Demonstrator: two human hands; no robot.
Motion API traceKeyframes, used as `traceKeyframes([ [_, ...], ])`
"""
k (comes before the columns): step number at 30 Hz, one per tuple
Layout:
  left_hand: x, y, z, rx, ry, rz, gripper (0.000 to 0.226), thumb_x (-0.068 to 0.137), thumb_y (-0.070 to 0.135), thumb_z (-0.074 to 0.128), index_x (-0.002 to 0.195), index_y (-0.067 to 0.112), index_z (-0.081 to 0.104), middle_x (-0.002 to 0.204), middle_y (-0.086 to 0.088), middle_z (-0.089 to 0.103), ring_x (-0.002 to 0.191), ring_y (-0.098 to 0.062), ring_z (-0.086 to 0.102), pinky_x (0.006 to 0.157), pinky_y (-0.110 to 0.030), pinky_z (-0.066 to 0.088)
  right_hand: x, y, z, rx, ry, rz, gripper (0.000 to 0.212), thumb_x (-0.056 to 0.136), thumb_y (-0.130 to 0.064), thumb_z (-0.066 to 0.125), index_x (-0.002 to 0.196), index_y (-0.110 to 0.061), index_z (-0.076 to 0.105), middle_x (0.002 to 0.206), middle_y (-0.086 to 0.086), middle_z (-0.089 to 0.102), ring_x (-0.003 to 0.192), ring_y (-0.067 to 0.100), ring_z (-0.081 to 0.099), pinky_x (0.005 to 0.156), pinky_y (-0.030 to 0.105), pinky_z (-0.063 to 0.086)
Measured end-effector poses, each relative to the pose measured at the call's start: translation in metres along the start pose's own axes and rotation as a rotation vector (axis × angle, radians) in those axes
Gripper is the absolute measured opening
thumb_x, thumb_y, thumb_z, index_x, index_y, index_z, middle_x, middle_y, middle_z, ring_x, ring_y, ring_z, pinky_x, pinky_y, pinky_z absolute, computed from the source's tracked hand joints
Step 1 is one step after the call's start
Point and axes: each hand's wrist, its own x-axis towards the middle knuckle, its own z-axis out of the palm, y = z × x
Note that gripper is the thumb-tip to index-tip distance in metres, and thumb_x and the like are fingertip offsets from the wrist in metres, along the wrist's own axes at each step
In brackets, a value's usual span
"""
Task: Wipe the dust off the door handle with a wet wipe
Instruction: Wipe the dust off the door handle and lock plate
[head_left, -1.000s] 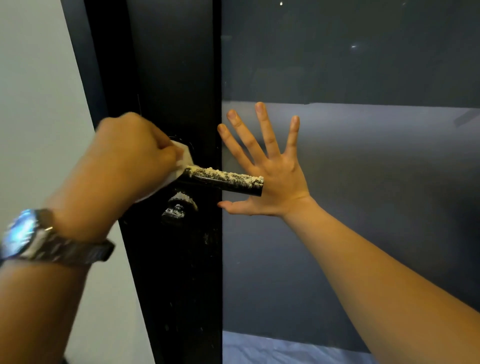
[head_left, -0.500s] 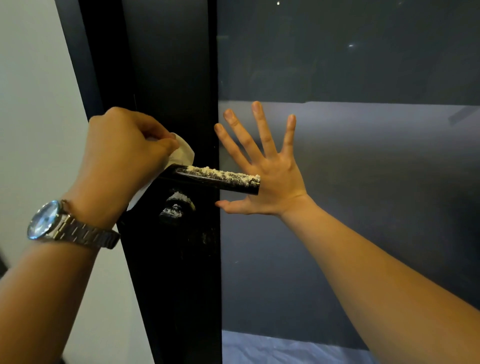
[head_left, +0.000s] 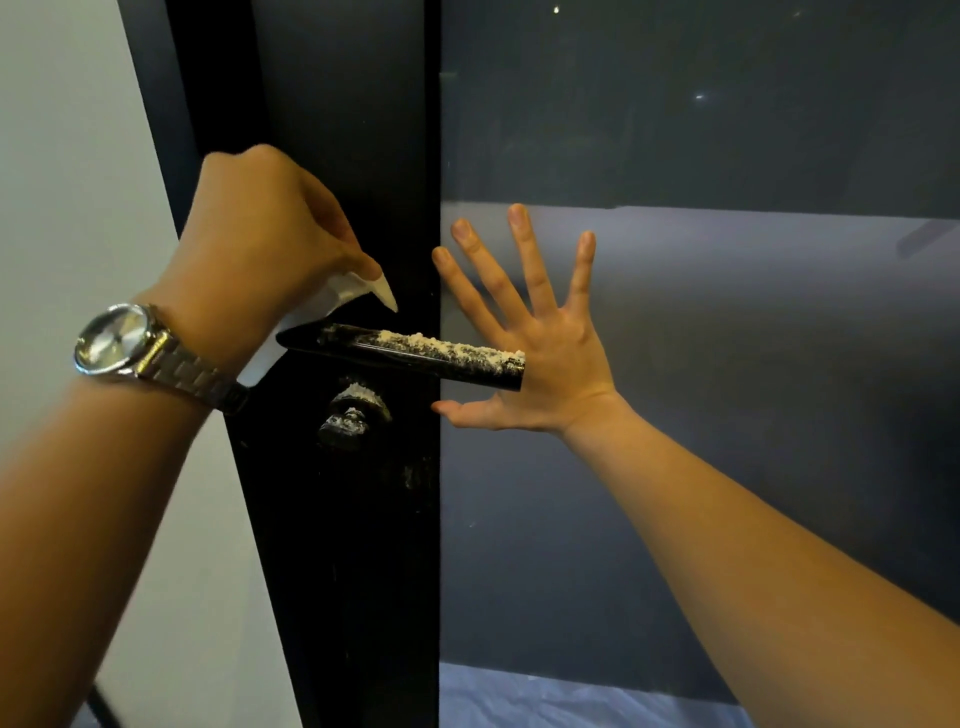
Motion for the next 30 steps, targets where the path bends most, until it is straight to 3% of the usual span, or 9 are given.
traceKeyframes([
  [4, 0.010, -0.015, -0.010, 0.065, -0.074, 0.185, 0.012, 0.070, 0.027, 0.073, 0.072, 0.017, 0.068, 0.060, 0.007, 0.053, 0.060, -0.004, 0.045, 0.063, -0.019, 0.030, -0.001, 0.001, 0.000, -0.015, -0.002, 0.001, 0.113, 0.063, -0.089, 0.038, 0.148, -0.016, 0.031, 0.153, 0.007, 0.030, 0.139, 0.043, 0.023, 0.105, 0.070, 0.001],
  [10, 0.018, -0.013, -0.021, 0.258, -0.155, 0.542, 0.010, 0.063, 0.005, 0.078, 0.070, 0.007, 0.071, 0.066, -0.012, 0.065, 0.060, -0.026, 0.055, 0.068, -0.031, 0.035, 0.000, -0.002, 0.000, 0.002, -0.001, 0.005, 0.114, 0.062, -0.089, 0.039, 0.148, -0.015, 0.029, 0.154, 0.007, 0.029, 0.139, 0.043, 0.022, 0.104, 0.071, 0.002],
  [14, 0.017, -0.011, -0.025, 0.246, -0.191, 0.661, 0.012, 0.061, -0.005, 0.076, 0.068, 0.004, 0.072, 0.066, -0.016, 0.066, 0.055, -0.026, 0.054, 0.061, -0.025, 0.032, 0.000, -0.001, 0.000, 0.002, -0.006, 0.004, 0.114, 0.062, -0.090, 0.039, 0.148, -0.015, 0.028, 0.154, 0.007, 0.029, 0.139, 0.043, 0.021, 0.104, 0.071, 0.001],
  [17, 0.017, -0.010, -0.025, 0.238, -0.228, 0.742, 0.012, 0.062, -0.010, 0.074, 0.068, 0.000, 0.072, 0.067, -0.018, 0.066, 0.054, -0.033, 0.059, 0.061, -0.032, 0.040, 0.000, -0.001, 0.000, 0.005, -0.012, 0.006, 0.113, 0.063, -0.089, 0.038, 0.148, -0.015, 0.028, 0.154, 0.008, 0.029, 0.140, 0.043, 0.020, 0.104, 0.071, 0.000],
  [22, 0.018, -0.015, -0.021, 0.189, -0.196, 0.800, 0.010, 0.065, -0.009, 0.071, 0.070, 0.000, 0.072, 0.070, -0.020, 0.066, 0.057, -0.034, 0.062, 0.059, -0.037, 0.048, 0.000, -0.001, 0.001, 0.007, -0.016, 0.008, 0.114, 0.063, -0.089, 0.038, 0.148, -0.015, 0.028, 0.154, 0.008, 0.029, 0.139, 0.043, 0.020, 0.104, 0.071, 0.000],
  [26, 0.007, -0.027, -0.014, 0.055, -0.104, 0.631, 0.006, 0.070, 0.000, 0.071, 0.076, 0.002, 0.072, 0.074, -0.018, 0.066, 0.064, -0.024, 0.055, 0.064, -0.018, 0.038, 0.000, -0.001, 0.001, 0.006, -0.016, 0.004, 0.114, 0.063, -0.089, 0.039, 0.148, -0.015, 0.027, 0.154, 0.007, 0.028, 0.140, 0.043, 0.020, 0.104, 0.071, 0.001],
  [30, 0.006, -0.031, -0.013, 0.025, -0.083, 0.534, 0.011, 0.069, 0.003, 0.074, 0.080, 0.004, 0.073, 0.078, -0.016, 0.067, 0.068, -0.022, 0.054, 0.066, -0.025, 0.037, -0.001, -0.001, 0.002, 0.006, -0.012, 0.004, 0.113, 0.064, -0.089, 0.039, 0.148, -0.015, 0.028, 0.154, 0.007, 0.028, 0.140, 0.043, 0.018, 0.105, 0.071, 0.000],
])
